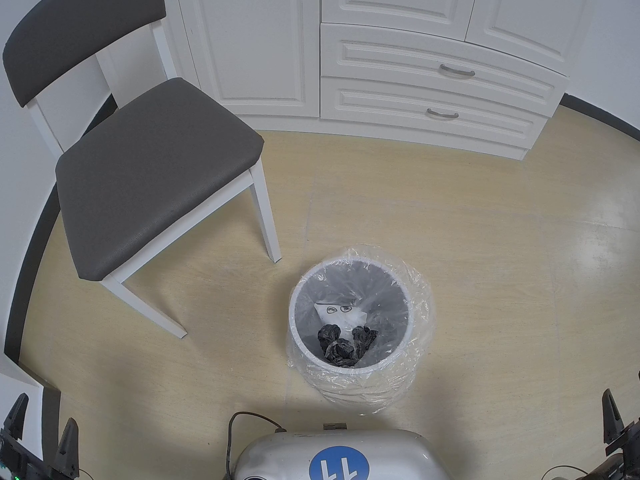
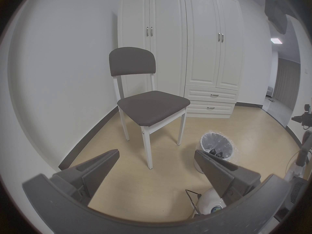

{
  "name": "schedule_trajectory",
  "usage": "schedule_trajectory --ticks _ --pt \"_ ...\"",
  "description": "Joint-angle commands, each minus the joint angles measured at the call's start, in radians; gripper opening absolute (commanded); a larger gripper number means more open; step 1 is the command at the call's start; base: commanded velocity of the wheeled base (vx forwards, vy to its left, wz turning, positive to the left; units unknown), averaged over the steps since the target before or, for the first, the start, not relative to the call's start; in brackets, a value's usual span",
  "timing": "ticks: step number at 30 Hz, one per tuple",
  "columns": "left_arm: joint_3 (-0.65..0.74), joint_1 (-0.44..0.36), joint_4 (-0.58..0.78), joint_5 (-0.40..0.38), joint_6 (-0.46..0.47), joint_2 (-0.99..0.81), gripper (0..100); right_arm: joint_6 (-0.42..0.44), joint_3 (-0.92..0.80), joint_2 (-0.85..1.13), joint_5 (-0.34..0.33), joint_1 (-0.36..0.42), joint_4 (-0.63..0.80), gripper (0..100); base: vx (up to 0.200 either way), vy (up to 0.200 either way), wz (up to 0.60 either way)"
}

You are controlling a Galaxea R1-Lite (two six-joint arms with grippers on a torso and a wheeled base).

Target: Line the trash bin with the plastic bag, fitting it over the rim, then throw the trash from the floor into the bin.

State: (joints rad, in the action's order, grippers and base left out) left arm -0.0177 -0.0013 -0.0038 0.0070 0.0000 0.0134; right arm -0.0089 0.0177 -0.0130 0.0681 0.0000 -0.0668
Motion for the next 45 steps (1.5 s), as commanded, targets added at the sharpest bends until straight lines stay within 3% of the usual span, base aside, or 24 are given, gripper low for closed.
schedule_trajectory --ticks 1,6,15,22,27,35,45 --pt "0.018 0.0 -0.001 0.001 0.0 -0.013 100 -0.008 -0.018 0.013 -0.002 0.0 -0.004 100 0.0 0.0 0.0" --pt "0.018 0.0 -0.001 0.001 0.0 -0.013 100 0.01 -0.018 0.013 0.055 0.002 -0.01 100 0.0 0.0 0.0" --pt "0.018 0.0 -0.001 0.001 0.0 -0.013 100 0.021 -0.018 0.013 0.053 0.0 -0.005 100 0.0 0.0 0.0" --pt "0.018 0.0 -0.001 0.001 -0.002 -0.013 100 0.021 -0.018 0.011 0.022 -0.002 0.01 100 0.0 0.0 0.0" --pt "0.018 0.0 -0.001 0.001 0.0 -0.013 100 0.003 -0.016 0.013 -0.065 -0.002 0.068 100 0.0 0.0 0.0" --pt "0.018 0.0 -0.001 0.001 0.0 -0.013 100 0.015 -0.016 -0.051 -0.068 0.017 0.07 100 0.0 0.0 0.0" --pt "0.018 0.0 -0.001 0.001 0.0 -0.013 100 0.02 -0.018 0.013 -0.065 0.002 0.067 100 0.0 0.0 0.0"
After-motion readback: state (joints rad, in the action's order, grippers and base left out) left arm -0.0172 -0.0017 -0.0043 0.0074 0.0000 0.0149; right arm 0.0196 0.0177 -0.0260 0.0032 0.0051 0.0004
